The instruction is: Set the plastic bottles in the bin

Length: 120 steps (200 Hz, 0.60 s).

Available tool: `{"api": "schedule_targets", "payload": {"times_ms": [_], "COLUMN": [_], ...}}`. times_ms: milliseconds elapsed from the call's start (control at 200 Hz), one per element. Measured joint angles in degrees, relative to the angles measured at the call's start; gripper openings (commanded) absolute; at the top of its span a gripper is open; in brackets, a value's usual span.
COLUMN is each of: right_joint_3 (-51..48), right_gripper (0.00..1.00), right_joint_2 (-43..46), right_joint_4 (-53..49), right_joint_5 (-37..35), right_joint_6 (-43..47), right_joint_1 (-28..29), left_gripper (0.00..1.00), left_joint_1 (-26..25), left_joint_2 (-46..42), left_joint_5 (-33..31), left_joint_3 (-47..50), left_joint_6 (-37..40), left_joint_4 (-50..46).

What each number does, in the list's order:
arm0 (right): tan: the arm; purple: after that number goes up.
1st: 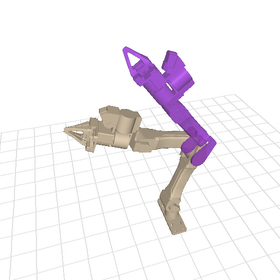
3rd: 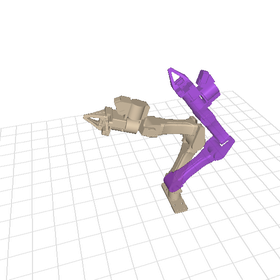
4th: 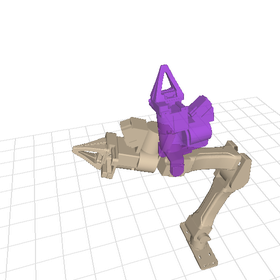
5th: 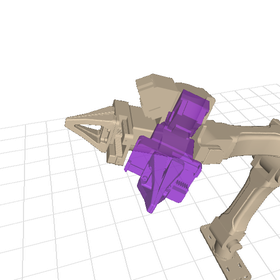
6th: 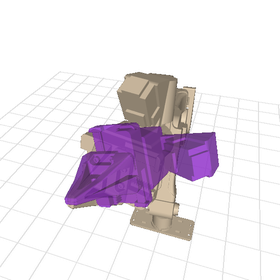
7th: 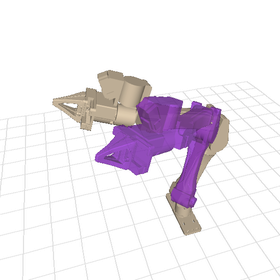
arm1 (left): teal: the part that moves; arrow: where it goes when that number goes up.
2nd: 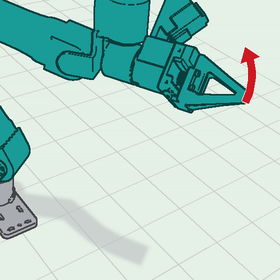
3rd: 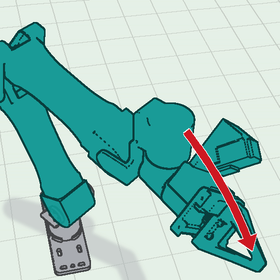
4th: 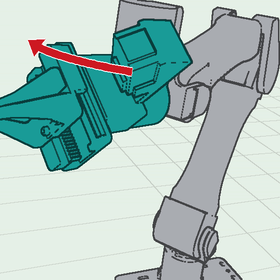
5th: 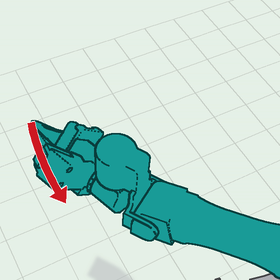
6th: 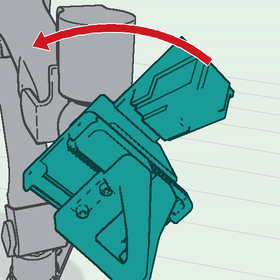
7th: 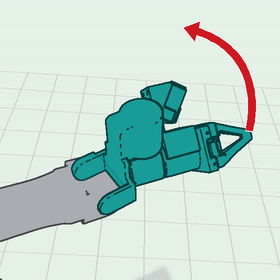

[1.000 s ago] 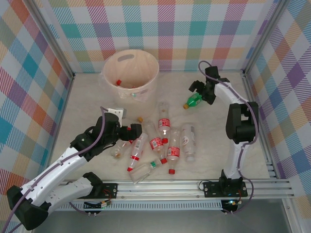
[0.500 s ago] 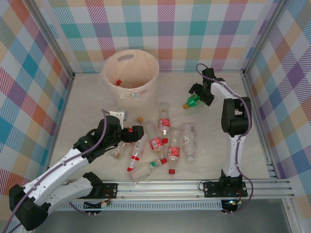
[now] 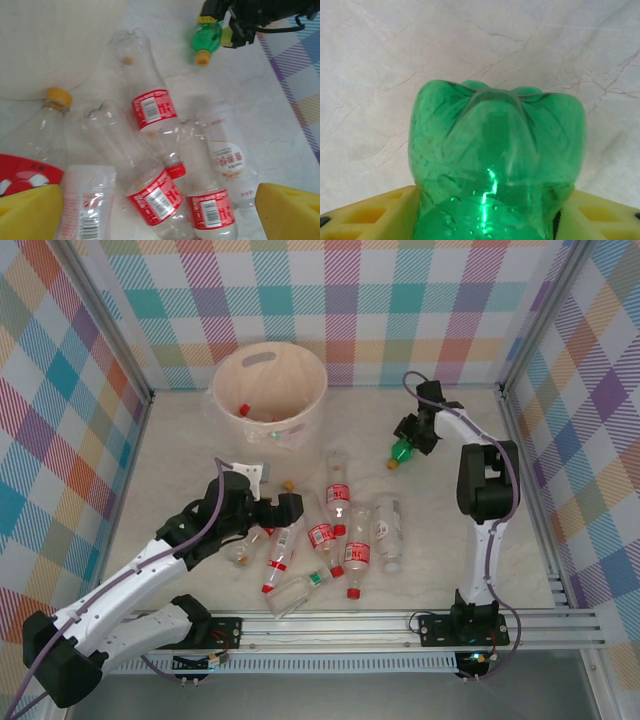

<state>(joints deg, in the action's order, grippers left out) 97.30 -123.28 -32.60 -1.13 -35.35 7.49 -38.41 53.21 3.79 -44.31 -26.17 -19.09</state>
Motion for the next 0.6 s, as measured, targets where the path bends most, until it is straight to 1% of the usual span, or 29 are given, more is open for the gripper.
{"api": "schedule_targets", "payload": {"times_ms": [110,220,415,525,600], "right_joint_3": [-3.0,-7.1,-15.8,-20.2,-23.4], "right_gripper": [0.6,0.56,0.54,0.54,0.54], "right_joint_2": [4.9,11.9,26.4,32.7,35.8], "right_joint_4": [1.0,3.0,7.6,9.4,10.8], "right_joint_5": [0.8,4.5,16.2,23.4,28.2], "right_joint_6": [2.2,4.4,7.8,8.3,8.2], "right_joint_1": [0.0,0.0,0.0,0.0,0.0], "left_gripper": [1.0,1.0,1.0,1.0,1.0], "left_joint_1": [0.0,0.0,-0.1,-0.6,-1.8], "left_joint_2": [1.7,3.9,9.1,12.2,14.8], "left_joint_5": [2.9,6.6,14.2,17.1,18.6], "left_joint_3": [-0.9,-2.2,-5.9,-8.4,-10.1], "left_joint_6": [-0.1,-0.9,-3.0,-3.7,-4.3], "left_joint_4": [2.6,5.9,12.9,16.3,19.1]}}
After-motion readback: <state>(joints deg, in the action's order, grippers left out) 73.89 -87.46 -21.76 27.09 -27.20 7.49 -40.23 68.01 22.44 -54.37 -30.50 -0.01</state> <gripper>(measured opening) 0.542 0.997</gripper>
